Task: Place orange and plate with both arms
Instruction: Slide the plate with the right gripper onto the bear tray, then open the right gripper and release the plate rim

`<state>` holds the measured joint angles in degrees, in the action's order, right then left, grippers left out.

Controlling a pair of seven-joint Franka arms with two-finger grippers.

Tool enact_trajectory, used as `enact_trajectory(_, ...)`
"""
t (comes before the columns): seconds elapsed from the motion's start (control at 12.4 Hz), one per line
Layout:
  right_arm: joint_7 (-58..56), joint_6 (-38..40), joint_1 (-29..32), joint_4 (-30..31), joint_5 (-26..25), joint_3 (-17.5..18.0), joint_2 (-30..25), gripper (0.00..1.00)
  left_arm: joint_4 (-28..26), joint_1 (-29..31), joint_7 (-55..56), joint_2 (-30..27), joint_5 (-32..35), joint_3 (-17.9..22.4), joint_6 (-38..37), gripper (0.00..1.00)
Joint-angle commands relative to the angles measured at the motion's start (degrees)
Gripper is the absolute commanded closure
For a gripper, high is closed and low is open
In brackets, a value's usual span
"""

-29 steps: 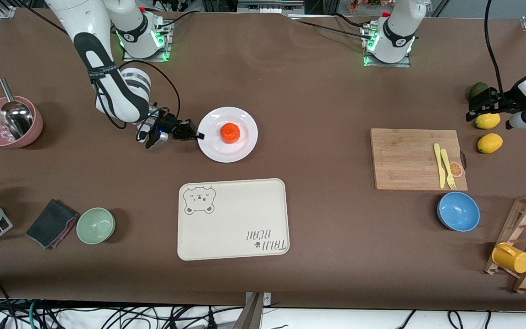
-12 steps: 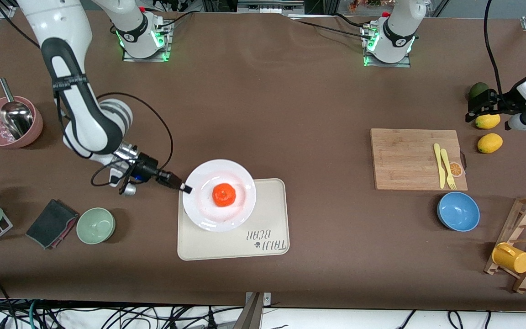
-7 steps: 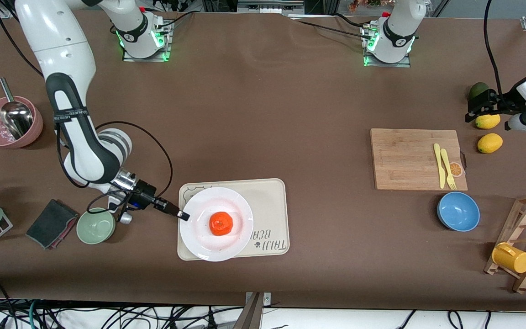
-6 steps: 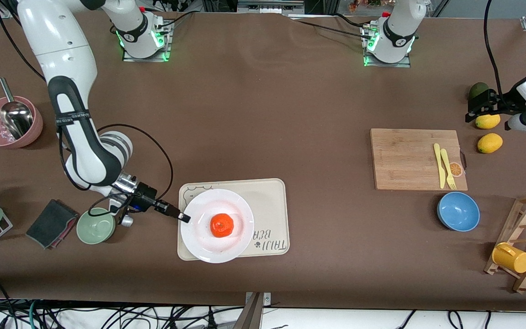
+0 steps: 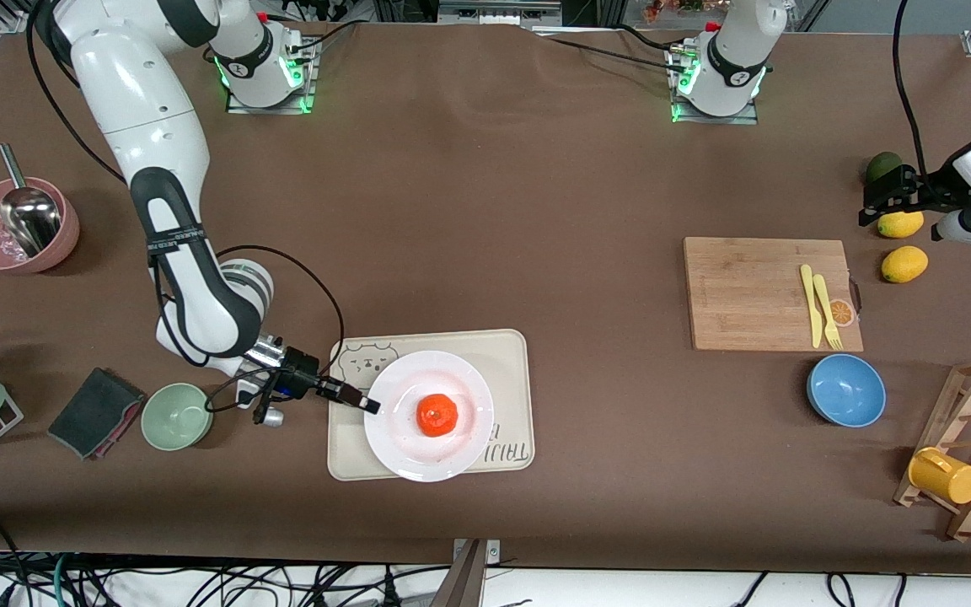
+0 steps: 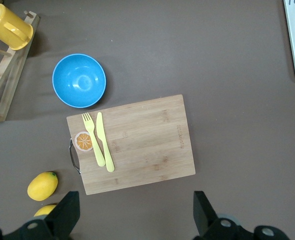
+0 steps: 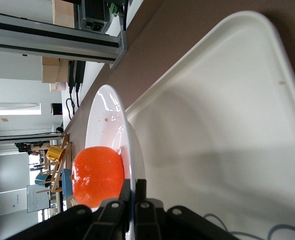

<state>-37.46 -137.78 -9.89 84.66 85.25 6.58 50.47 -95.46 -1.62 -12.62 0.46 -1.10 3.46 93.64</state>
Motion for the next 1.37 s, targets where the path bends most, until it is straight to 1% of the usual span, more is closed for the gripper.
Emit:
enact_trajectory(0.0, -0.9, 0.8, 0.6, 2.9, -1.1, -0.1, -1.2, 1.00, 1.5, 0.0, 0.4, 0.6, 0.4, -0.2, -0.9, 0.00)
enact_trajectory(0.24, -3.5, 0.8, 0.7, 4.9, -0.7, -0.1, -1.3, 1.00, 1.5, 0.0, 0.5, 0.6, 0.4, -0.2, -0.9, 0.00)
enact_trajectory(0.57, -4.0, 0.8, 1.4, 11.3, -0.8, -0.1, -5.7, 1.00, 1.5, 0.1, 0.4, 0.6, 0.4, -0.1, -0.9, 0.00)
enact_trajectory(0.65, -5.7, 0.9, 1.6, 12.3, -0.8, -0.1, -6.1, 0.87, 1.5, 0.1, 0.5, 0.6, 0.4, -0.1, -1.0, 0.00)
enact_trajectory(0.73, -6.5, 0.9, 1.8, 12.5, -0.7, -0.1, -6.3, 0.64, 1.5, 0.1, 0.5, 0.6, 0.4, -0.1, -0.9, 0.00)
enact_trajectory(0.81, -6.5, 0.8, 2.3, 12.5, -0.8, -0.1, -6.4, 0.36, 1.7, 0.1, 0.4, 0.6, 0.4, -0.1, -1.0, 0.00)
enact_trajectory(0.89, -6.3, 0.8, 2.5, 12.5, -1.3, -0.1, -7.0, 0.00, 1.7, 0.1, 0.4, 0.6, 0.4, -0.1, -0.9, 0.00)
enact_trajectory(0.97, -6.3, 0.8, 2.8, 12.5, -2.1, -0.2, -7.8, 0.00, 1.7, 0.1, 0.4, 0.6, 0.4, -0.1, -0.9, 0.00)
enact_trajectory(1.05, -6.0, 0.8, 3.4, 12.5, -4.6, -0.2, -8.6, 0.00, 1.7, 0.1, 0.4, 0.6, 0.4, -0.1, -0.9, 0.00)
enact_trajectory(1.21, -4.0, 1.0, 5.5, 12.3, -13.1, -0.2, -11.7, 0.00, 1.7, 0.1, 0.4, 0.6, 0.4, -0.1, -0.9, 0.00)
enact_trajectory(1.29, -0.9, 2.5, 6.6, 12.4, -19.4, -0.2, -14.0, 0.00, 1.7, 0.2, 0.4, 0.8, 0.4, -0.1, -0.9, 0.00)
